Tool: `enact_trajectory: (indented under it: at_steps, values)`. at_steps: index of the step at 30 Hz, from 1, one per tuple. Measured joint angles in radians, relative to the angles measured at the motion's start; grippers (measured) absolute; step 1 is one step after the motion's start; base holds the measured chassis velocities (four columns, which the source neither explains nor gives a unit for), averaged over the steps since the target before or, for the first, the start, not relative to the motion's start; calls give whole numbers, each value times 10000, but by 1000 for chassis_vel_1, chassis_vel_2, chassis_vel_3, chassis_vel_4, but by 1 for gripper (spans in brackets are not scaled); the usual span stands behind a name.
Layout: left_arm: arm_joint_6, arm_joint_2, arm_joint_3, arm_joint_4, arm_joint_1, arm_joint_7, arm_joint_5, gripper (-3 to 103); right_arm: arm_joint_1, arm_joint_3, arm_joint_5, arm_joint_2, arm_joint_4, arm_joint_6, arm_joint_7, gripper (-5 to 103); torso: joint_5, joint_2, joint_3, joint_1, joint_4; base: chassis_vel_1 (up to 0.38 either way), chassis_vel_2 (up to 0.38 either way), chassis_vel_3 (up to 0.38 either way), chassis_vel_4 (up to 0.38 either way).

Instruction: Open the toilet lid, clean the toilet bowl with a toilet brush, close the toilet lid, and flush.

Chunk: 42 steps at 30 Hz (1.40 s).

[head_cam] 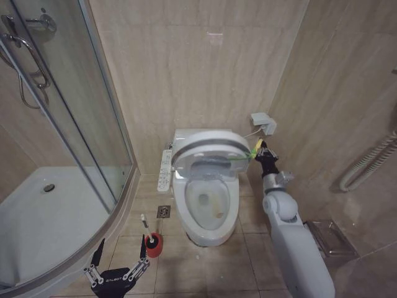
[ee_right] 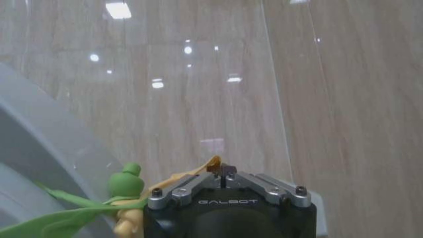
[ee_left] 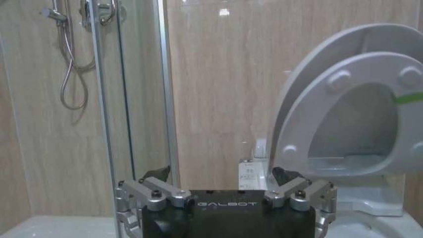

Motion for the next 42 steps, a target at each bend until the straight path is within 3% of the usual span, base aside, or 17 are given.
enact_trajectory:
  at_steps: [25,32,34,42]
  values:
    - [0,-1,0,0,0,0,0,100,3774,-906,-537,138,-3698,-142,50,0,0,0,1,1,-12,0,0,0,0]
    - [0,-3,2,0,0,0,0,100,5257,-1380,-889,403,-5000,-47,-25,0,0,-1,0,1,5,0,0,0,0]
    - [0,0,0,0,0,0,0,100,5455,-1392,-962,443,-5222,-25,-24,0,-2,0,0,1,-5,0,0,0,0]
    - [0,-1,1,0,0,0,0,100,5706,-1296,-1091,627,-5454,18,-49,0,-1,0,0,0,-2,0,0,0,0]
